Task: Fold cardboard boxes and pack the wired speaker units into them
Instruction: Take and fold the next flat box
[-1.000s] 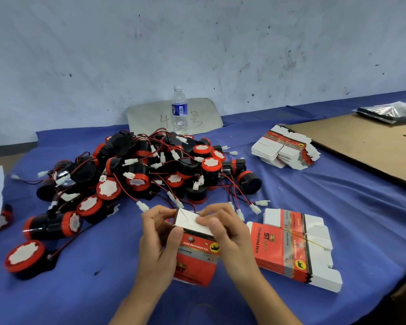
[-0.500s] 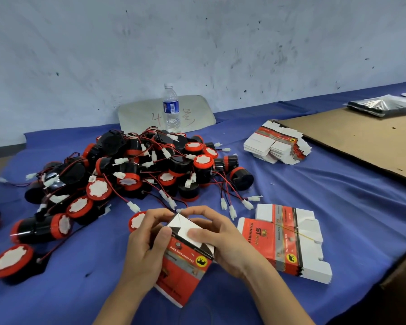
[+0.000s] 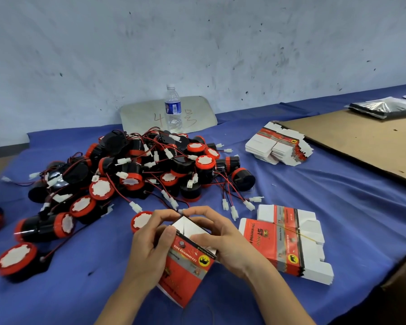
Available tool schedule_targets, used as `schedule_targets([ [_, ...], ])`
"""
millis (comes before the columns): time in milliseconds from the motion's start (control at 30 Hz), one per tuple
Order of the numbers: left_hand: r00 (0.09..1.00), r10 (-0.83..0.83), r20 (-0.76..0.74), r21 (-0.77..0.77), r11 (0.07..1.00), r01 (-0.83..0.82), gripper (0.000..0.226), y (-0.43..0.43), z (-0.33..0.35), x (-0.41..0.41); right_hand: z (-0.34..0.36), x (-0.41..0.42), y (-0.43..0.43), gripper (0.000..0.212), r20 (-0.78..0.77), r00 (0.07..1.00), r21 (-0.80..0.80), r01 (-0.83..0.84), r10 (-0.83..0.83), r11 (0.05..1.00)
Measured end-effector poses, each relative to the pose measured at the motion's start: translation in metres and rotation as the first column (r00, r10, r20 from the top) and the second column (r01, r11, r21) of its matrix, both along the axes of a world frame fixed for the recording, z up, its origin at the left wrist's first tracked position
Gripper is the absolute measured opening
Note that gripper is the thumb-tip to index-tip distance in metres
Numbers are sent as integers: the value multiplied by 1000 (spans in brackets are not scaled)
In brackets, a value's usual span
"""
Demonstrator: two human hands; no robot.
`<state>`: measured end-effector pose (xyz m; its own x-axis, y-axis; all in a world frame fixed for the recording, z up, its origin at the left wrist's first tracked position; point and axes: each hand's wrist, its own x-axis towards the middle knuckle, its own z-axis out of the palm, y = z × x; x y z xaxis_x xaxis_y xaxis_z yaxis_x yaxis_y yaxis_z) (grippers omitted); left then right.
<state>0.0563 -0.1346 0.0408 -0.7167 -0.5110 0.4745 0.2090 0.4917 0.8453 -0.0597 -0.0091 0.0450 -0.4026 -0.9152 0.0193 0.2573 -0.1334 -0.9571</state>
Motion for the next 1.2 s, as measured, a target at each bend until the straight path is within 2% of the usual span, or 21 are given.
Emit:
schedule_targets([
  [300,1000,9,-28,-15,1000,-9,40,-1,-2,-2,-2,1,0,41,24,1000,29,8,-9,1000],
  [533,992,33,-122,-71,997,-42,39,1,-5,-1,6,0,2,47,318,942,-31,-99,104,995],
  [700,992,10,-122,-133,991,-26,56,3,-5,-2,4,-4,2,42,430,893,-120,-87,131,989],
  [767,996,3,-95,-215,976,-23,59,4,-5,-2,3,-3,1,41,410,907,-119,-53,97,991],
  [867,996,34,-77,-289,956,-55,51,2,-9,-5,0,-2,-4,46,224,960,-54,183,-167,982],
  [933,994,101,-52,-151,983,-108,45,0,-8,-6,-2,1,-6,55,35,956,-128,292,-290,948],
  [967,993,116,-35,-84,989,-118,44,-2,-8,-6,-5,2,-7,58,-52,956,-163,278,-290,946],
  [1033,995,95,-23,-55,994,-96,42,-8,-10,-3,-7,6,-9,55,-144,955,-152,239,-261,959],
  [1133,990,137,-36,-7,990,-137,42,-22,-13,2,-8,8,-11,34,-84,926,-85,362,-368,928],
  [1200,956,293,16,-71,954,-291,44,-35,-14,4,-9,3,-11,27,87,893,-52,446,-441,894],
])
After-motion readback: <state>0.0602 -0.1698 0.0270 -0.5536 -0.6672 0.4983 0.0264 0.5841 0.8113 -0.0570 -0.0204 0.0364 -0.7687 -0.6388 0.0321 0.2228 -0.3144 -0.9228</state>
